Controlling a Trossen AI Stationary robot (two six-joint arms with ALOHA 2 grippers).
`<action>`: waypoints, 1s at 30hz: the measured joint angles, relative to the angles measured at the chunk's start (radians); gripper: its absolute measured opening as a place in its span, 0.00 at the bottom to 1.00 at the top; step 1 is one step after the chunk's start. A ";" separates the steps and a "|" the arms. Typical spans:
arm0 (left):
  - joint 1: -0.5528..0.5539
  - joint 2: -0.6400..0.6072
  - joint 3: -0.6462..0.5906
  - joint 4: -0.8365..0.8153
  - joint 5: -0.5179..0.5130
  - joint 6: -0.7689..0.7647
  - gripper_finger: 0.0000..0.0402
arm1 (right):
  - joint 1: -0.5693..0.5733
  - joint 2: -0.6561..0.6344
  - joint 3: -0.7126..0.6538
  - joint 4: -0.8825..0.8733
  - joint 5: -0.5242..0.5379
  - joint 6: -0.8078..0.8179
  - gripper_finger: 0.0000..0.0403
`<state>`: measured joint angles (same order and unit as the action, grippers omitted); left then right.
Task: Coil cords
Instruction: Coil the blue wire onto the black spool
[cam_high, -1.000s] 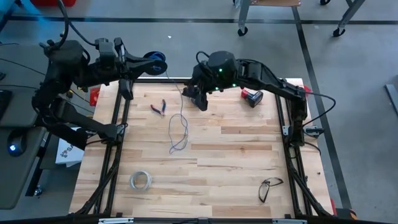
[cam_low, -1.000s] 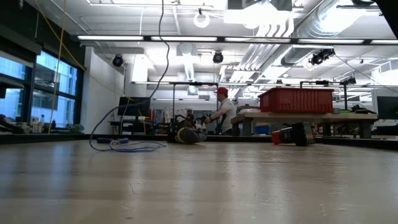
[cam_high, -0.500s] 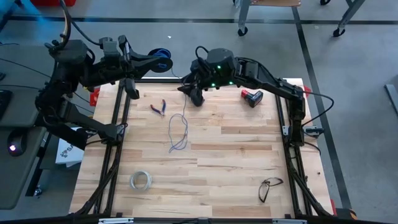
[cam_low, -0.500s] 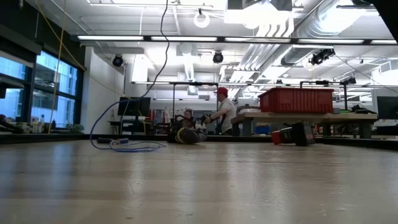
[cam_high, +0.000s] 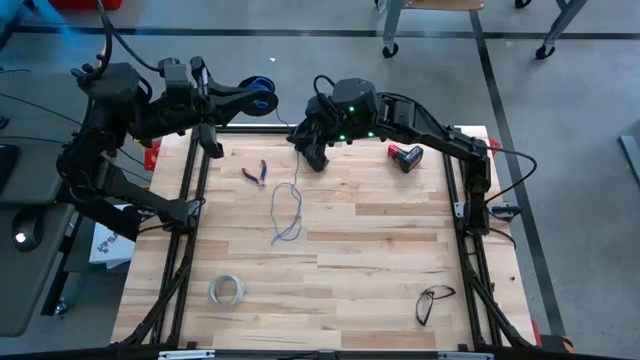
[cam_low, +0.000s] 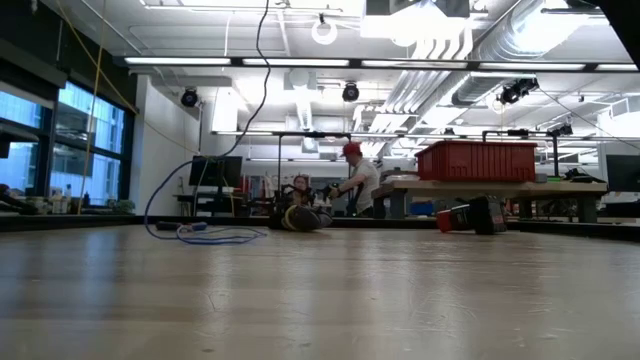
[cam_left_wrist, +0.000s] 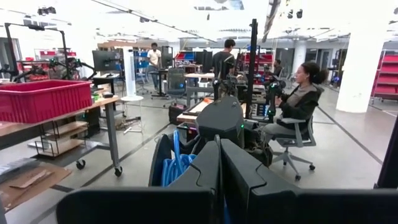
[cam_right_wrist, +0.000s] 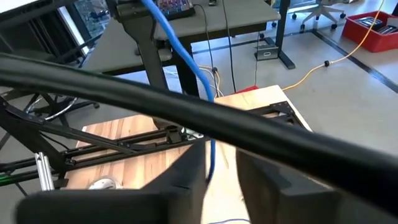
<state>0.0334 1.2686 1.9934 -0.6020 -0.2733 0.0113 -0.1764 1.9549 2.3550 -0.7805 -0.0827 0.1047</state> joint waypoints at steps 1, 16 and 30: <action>0.000 0.000 0.000 -0.003 0.000 -0.003 0.00 | 0.000 0.000 0.000 -0.001 0.000 -0.002 0.18; 0.000 0.070 0.000 0.086 0.042 -0.087 0.00 | 0.123 -0.009 0.000 0.205 0.049 -0.085 0.00; -0.001 0.118 0.000 0.351 0.230 -0.359 0.00 | 0.183 0.006 0.000 0.400 0.067 -0.158 0.00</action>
<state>0.0326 1.3867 1.9932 -0.2513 -0.0430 -0.3479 0.0067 1.9610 2.3554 -0.3806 -0.0159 -0.0537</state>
